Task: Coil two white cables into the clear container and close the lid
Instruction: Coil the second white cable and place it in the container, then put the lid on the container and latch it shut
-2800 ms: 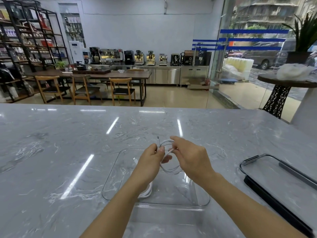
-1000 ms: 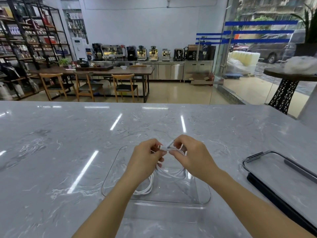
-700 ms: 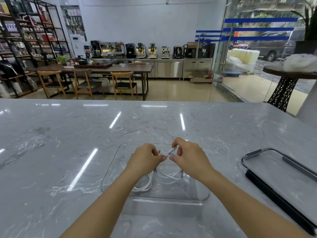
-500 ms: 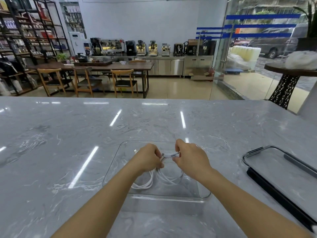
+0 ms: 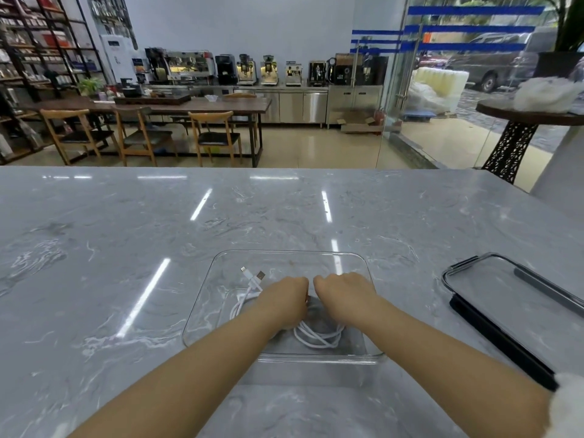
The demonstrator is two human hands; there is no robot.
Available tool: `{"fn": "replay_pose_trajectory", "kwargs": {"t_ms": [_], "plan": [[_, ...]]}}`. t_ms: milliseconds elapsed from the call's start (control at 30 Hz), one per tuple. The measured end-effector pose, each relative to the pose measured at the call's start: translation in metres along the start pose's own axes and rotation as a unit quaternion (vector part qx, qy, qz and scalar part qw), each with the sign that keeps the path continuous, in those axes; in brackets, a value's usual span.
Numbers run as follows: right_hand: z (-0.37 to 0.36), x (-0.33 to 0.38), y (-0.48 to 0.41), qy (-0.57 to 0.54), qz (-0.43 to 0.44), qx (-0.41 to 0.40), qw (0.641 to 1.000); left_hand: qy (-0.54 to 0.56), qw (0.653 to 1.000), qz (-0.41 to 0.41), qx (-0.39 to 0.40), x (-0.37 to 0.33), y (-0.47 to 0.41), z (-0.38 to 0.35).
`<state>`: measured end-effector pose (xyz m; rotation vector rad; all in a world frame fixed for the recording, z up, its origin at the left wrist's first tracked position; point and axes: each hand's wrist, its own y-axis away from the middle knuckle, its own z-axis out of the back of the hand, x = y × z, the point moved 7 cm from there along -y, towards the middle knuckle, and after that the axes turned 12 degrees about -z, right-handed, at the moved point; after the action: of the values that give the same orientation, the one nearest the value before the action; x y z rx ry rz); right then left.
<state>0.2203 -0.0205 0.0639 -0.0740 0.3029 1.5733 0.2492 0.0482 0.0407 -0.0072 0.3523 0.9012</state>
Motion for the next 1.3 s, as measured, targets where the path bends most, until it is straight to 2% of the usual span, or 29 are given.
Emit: {"fn": "replay_pose_trajectory", "kwargs": {"t_ms": [200, 333, 467, 567, 633, 700, 767, 933, 1167, 1300], "plan": [[-0.005, 0.001, -0.003, 0.032, 0.003, -0.02, 0.999, -0.012, 0.999, -0.02, 0.021, -0.006, 0.002, 0.003], [0.003, -0.001, 0.001, 0.004, 0.013, -0.031, 0.999, -0.03, 0.994, -0.022, 0.104, -0.01, 0.004, 0.008], [0.039, -0.015, 0.02, -0.053, 0.037, -0.087, 0.994, -0.094, 0.982, -0.032, 0.159, -0.026, 0.007, 0.034], [0.068, -0.053, 0.037, -0.116, -0.002, -0.149, 0.982, -0.075, 0.99, -0.045, 0.108, -0.053, 0.003, 0.069], [0.075, -0.086, 0.049, -0.115, -0.036, -0.203, 0.972, -0.045, 0.996, -0.07, 0.016, -0.079, -0.004, 0.09], [0.068, -0.124, 0.063, -0.125, -0.082, -0.22, 0.964, -0.002, 0.991, -0.105, -0.079, -0.107, -0.012, 0.101], [0.052, -0.162, 0.079, -0.141, -0.132, -0.215, 0.957, 0.033, 0.983, -0.134, -0.122, -0.133, -0.022, 0.099], [0.0, -0.251, 0.131, -0.144, -0.261, -0.17, 0.939, 0.049, 0.983, -0.147, -0.097, -0.185, -0.06, 0.06], [-0.093, -0.341, 0.198, -0.185, -0.393, -0.075, 0.898, 0.036, 0.992, -0.077, -0.089, -0.224, -0.103, -0.006], [-0.135, -0.365, 0.217, -0.249, -0.439, -0.041, 0.862, 0.084, 0.994, -0.008, -0.069, -0.218, -0.118, -0.05]]}}
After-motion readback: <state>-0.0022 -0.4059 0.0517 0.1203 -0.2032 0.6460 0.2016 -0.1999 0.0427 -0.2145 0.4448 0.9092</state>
